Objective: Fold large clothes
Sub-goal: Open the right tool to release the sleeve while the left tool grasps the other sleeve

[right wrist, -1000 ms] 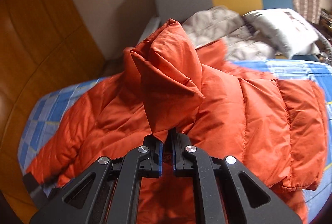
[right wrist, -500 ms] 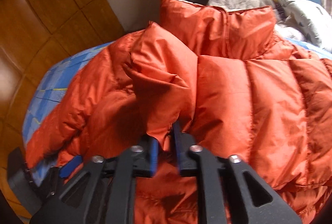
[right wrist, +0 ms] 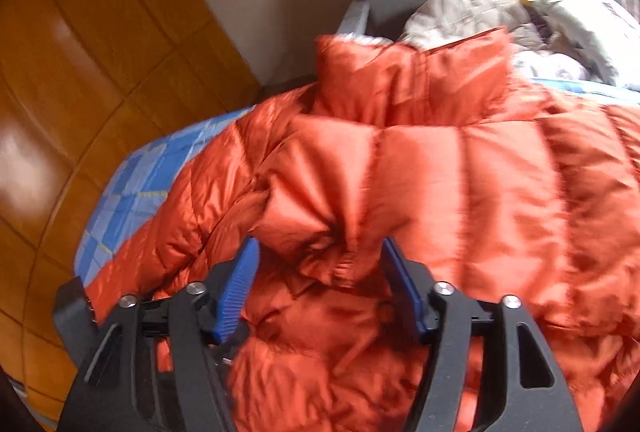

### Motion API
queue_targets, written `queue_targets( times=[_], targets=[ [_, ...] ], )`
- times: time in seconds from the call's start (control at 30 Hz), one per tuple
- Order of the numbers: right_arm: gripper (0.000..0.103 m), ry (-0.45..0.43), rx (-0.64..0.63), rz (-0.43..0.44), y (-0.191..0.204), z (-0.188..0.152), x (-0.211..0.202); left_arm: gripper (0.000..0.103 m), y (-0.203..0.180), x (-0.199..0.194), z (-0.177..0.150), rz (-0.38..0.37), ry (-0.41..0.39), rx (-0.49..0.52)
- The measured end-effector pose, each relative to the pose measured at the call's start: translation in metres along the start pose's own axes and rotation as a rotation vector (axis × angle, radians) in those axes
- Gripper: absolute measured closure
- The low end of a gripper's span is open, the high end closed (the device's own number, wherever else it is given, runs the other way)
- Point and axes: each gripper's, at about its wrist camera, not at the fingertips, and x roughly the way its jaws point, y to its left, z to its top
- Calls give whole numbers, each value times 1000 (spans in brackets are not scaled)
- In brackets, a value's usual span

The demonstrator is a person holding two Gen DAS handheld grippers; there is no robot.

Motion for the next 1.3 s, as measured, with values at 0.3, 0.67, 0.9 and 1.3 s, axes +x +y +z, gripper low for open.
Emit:
queue_targets(
  times=[0.3,0.67,0.9,1.3],
  targets=[
    [26,-107,153,-63,-74,-18,-59,13,-28,-6,34,-154,-23,-61],
    [25,-135,275,-87,-127,-46,-87,20,-56,6,54,-194,2,-67],
    [25,-200,262,-92,-130,-38,-110,34,-59,23,63,-225,34,-91],
    [30,-138,154,-383,-154,12,-40,29,-42,18,62,-241,11,-99]
  ],
)
